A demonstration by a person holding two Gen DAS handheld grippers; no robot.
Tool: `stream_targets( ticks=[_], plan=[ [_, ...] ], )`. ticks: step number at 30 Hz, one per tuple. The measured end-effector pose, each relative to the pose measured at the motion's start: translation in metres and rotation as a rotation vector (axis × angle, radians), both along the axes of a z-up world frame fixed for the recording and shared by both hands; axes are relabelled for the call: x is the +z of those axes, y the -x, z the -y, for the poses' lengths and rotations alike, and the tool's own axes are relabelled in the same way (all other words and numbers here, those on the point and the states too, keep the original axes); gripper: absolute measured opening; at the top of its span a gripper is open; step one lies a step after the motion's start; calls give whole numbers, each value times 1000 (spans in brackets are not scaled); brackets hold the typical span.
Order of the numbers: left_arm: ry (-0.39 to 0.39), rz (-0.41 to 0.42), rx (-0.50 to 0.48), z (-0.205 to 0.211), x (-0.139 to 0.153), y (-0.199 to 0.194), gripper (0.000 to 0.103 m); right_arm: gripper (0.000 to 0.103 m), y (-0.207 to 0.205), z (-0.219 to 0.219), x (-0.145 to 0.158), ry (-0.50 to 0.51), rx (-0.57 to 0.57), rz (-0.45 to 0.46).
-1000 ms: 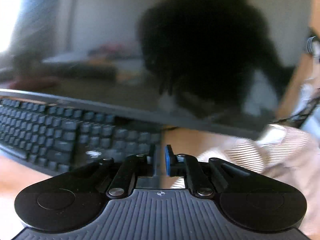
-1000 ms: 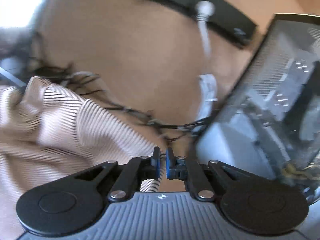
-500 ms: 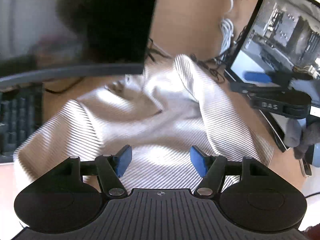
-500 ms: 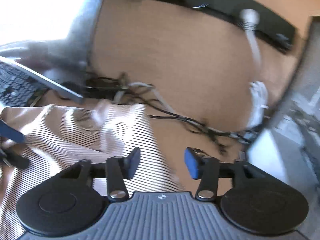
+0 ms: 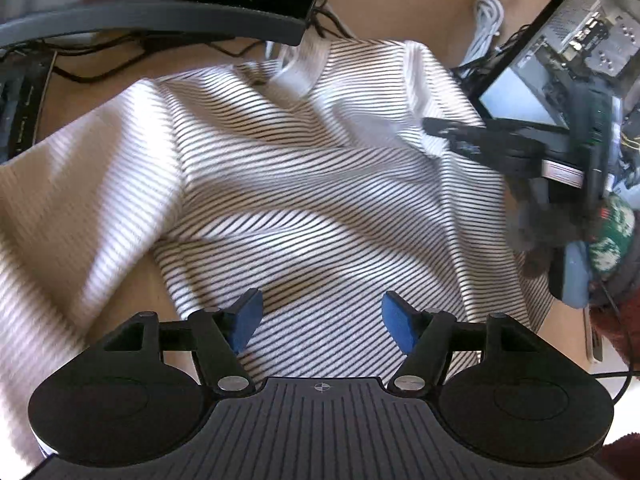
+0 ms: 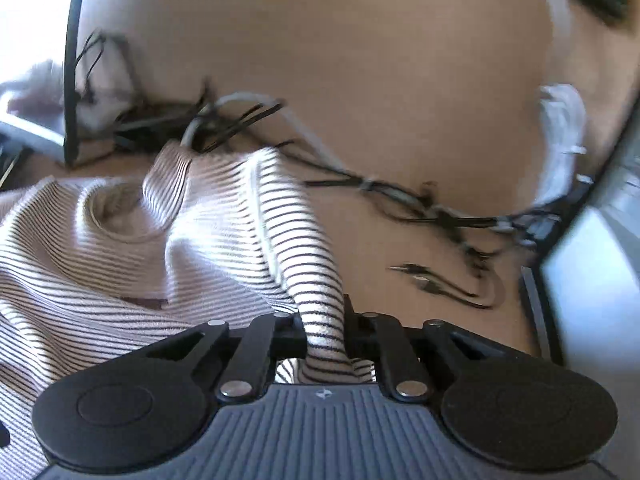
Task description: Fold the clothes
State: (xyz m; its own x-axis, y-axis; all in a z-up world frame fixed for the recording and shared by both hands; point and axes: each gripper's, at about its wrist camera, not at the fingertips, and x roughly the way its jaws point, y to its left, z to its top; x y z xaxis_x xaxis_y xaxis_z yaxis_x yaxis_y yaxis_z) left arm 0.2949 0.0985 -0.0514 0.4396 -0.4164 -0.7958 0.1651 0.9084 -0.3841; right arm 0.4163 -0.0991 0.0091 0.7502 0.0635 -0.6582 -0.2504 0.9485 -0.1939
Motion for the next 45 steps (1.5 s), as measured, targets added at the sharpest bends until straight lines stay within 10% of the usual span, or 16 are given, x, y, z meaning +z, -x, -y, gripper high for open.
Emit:
stream_targets(
  ticks=[8,13,17,23,26,33,41,42,45],
  plan=[
    [-90,10,-131,19,3,20,66,10,14,59,-9,-71,-211,-77],
    [-106,-18,-149,7,7,48,68,11,67,48,-12,-184,-116,-147],
    [-109,-50,-137,-12,11,68,68,11,72,51,-3,-60,-144,-102],
    [-84,4,-99,-25,27,73,69,23,64,61,34,9,-248,9],
    [-76,49,-80,-33,39,73,78,53,62,50,73,-47,-224,116],
    [-186,198,-38,-43,49,24,81,40,5,10,68,-509,16,-123],
    [-232,126,-5,-44,17,0,52,29,-47,-65,-33,-555,46,-390],
    [-230,125,-5,-45,15,0,52,12,-42,-71,-34,-552,75,-381],
    [-226,111,10,-49,11,-2,54,10,-8,-81,-3,-463,186,-177]
  ],
)
